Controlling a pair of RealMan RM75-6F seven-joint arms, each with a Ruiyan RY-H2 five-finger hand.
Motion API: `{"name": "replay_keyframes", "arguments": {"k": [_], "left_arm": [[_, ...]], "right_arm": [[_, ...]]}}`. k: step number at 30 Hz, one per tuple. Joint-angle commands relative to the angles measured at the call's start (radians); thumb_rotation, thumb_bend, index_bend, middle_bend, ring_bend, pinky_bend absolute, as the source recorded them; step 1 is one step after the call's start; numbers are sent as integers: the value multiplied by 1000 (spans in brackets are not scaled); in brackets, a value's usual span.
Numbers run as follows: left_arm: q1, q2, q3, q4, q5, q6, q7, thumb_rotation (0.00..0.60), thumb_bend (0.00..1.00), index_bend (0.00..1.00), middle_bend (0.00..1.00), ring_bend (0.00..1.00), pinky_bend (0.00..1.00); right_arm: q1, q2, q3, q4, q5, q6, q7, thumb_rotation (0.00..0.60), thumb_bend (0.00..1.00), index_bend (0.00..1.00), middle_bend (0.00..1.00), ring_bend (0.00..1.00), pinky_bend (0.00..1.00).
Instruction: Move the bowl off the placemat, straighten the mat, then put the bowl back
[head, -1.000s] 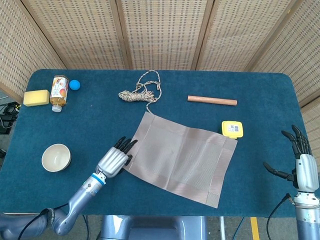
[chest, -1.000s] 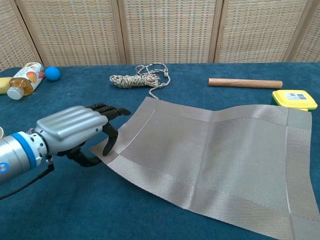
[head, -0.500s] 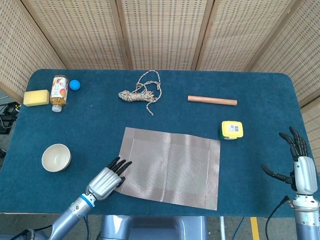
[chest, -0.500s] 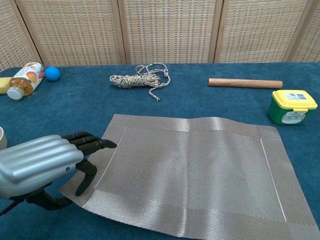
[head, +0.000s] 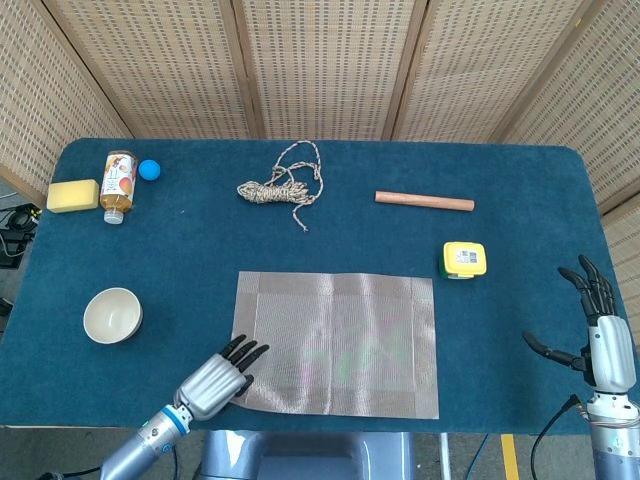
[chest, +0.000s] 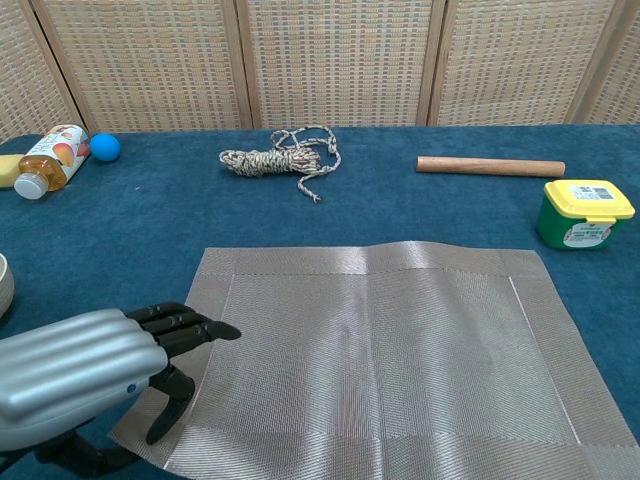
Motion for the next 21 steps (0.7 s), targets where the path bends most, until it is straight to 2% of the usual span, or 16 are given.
{"name": "replay_keyframes", "arguments": {"k": [1, 7, 9, 12, 14, 17, 21], "left_arm": [[3, -1, 6, -8, 8, -3, 2, 600, 494, 637, 0, 0, 0], [15, 3, 21, -22, 34, -5, 0, 600, 493, 626, 0, 0, 0], [19, 3, 24, -23, 43, -3, -1, 600, 483, 589, 0, 0, 0], [28, 4, 26, -21, 55, 4, -8, 600, 361, 405, 0, 0, 0], [36, 9, 30, -13, 71, 18, -21, 600, 210, 251, 0, 0, 0], [48, 25, 36, -6, 95, 41, -49, 600, 100, 134, 0, 0, 0], [69, 57, 51, -9, 140, 83, -126, 600, 35, 33, 0, 0, 0]], "right_arm": [[0, 1, -1, -2, -2, 1, 0, 600, 235, 178, 0, 0, 0], [1, 3, -4, -7, -7, 0, 3, 600, 235, 178, 0, 0, 0], [1, 3, -5, -6, -6, -2, 3, 600, 235, 177, 0, 0, 0], [1, 2, -7, -4, -6, -4, -1, 600, 235, 174, 0, 0, 0], [1, 1, -8, -6, -11, 0, -8, 600, 235, 173, 0, 0, 0], [1, -2, -10, -8, -15, 3, -16, 600, 235, 170, 0, 0, 0], [1, -6, -15, -9, -20, 3, -27, 600, 235, 167, 0, 0, 0]]}}
